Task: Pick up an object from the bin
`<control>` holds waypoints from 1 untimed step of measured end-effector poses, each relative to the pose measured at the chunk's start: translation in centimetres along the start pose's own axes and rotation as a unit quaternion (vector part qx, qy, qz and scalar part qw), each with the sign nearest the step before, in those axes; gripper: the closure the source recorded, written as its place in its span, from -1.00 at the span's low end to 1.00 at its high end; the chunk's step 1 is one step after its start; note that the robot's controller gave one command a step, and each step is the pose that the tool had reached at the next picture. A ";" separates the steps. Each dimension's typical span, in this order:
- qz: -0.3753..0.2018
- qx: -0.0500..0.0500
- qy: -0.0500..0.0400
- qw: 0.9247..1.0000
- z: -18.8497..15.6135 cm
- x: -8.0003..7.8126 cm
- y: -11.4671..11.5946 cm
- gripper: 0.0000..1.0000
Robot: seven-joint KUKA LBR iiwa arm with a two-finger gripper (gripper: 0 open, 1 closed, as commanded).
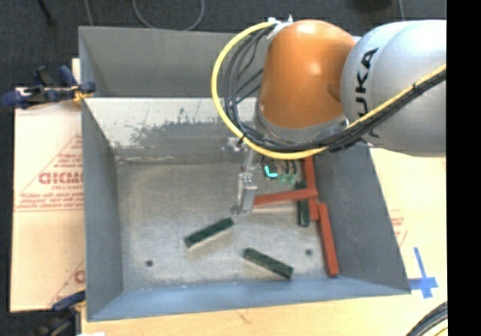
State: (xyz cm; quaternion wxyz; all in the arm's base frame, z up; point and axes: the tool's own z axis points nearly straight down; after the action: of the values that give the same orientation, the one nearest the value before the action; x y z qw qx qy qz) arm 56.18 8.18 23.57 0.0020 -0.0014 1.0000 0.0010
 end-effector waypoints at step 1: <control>-0.212 0.001 0.002 0.977 16.7 2.5 2.3 -1.00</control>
Offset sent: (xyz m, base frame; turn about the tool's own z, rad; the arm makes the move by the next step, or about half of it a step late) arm -0.0246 0.0243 -0.1657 -0.4283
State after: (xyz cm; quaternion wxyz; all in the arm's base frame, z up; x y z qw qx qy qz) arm 53.70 10.48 6.84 -0.0003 -0.2130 0.9770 -0.0002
